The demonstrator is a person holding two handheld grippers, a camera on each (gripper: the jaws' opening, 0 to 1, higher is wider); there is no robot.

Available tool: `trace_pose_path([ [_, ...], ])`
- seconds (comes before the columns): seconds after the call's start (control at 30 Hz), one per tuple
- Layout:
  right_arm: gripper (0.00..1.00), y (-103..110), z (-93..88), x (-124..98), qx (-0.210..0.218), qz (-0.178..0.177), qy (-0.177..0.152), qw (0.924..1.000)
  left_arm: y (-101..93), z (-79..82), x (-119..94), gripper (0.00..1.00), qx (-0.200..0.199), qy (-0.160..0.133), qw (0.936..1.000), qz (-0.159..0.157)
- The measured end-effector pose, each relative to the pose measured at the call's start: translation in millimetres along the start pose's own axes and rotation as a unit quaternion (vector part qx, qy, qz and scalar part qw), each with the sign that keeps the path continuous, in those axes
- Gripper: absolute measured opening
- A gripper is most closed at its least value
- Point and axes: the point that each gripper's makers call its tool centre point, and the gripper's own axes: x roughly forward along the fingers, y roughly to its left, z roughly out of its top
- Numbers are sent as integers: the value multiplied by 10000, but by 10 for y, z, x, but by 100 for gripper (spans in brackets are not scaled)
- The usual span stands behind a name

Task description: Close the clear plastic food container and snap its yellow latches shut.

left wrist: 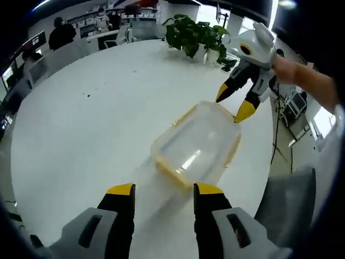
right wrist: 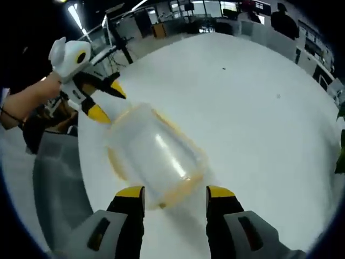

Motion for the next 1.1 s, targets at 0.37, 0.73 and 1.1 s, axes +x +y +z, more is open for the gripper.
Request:
trace_pose_path([
  [0.37,44,-8,-4,51,463,-208,-61,9987,-21,-20,46,43,-1142,-90,9932,190],
  [0.73,48,-6,-1,152,1450,-113,-296,9889,-115,-12,130,42,-1927,-185,9811,38],
  [1.1,44,6,24,168,1800,-27,-422,9828,-233,67,213,32,-1975,-269,9798,-149],
])
